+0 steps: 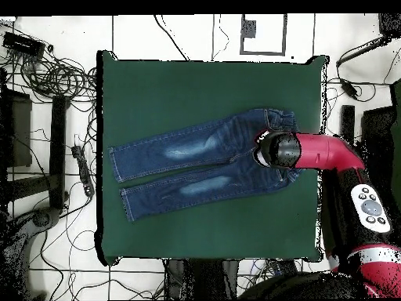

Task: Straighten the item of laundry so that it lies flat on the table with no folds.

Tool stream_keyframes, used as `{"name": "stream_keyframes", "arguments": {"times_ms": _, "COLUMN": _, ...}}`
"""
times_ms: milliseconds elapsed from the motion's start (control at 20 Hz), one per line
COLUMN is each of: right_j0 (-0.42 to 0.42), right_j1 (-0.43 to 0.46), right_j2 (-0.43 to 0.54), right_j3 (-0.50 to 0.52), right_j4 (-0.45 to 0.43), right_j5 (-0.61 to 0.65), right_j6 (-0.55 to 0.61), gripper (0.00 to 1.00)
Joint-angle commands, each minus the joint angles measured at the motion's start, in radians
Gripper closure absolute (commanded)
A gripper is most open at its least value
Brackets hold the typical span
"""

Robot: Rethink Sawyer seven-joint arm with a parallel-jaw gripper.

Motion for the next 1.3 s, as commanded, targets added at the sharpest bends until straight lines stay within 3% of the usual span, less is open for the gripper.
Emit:
{"name": "stream_keyframes", "arguments": {"times_ms": 50, "right_j0": -0.022, "right_j1": 0.078, "right_j2": 0.073, "right_j3": 0.006, "right_j4": -0.003, "right_j5": 0.092, "right_j6": -0.275, "gripper": 1.00}}
{"name": "stream_keyframes", "arguments": {"times_ms": 350, "right_j0": -0.093, "right_j1": 0.142, "right_j2": 0.114, "right_j3": -0.111, "right_j4": -0.029, "right_j5": 0.177, "right_j6": -0.469, "gripper": 1.00}}
{"name": "stream_keyframes", "arguments": {"times_ms": 650, "right_j0": -0.111, "right_j1": 0.196, "right_j2": 0.134, "right_j3": -0.176, "right_j4": -0.036, "right_j5": 0.196, "right_j6": -0.532, "gripper": 1.00}}
{"name": "stream_keyframes", "arguments": {"times_ms": 1000, "right_j0": -0.108, "right_j1": 0.197, "right_j2": 0.119, "right_j3": -0.169, "right_j4": -0.040, "right_j5": 0.184, "right_j6": -0.517, "gripper": 1.00}}
{"name": "stream_keyframes", "arguments": {"times_ms": 1300, "right_j0": -0.080, "right_j1": 0.080, "right_j2": 0.066, "right_j3": -0.023, "right_j4": -0.036, "right_j5": 0.130, "right_j6": -0.383, "gripper": 1.00}}
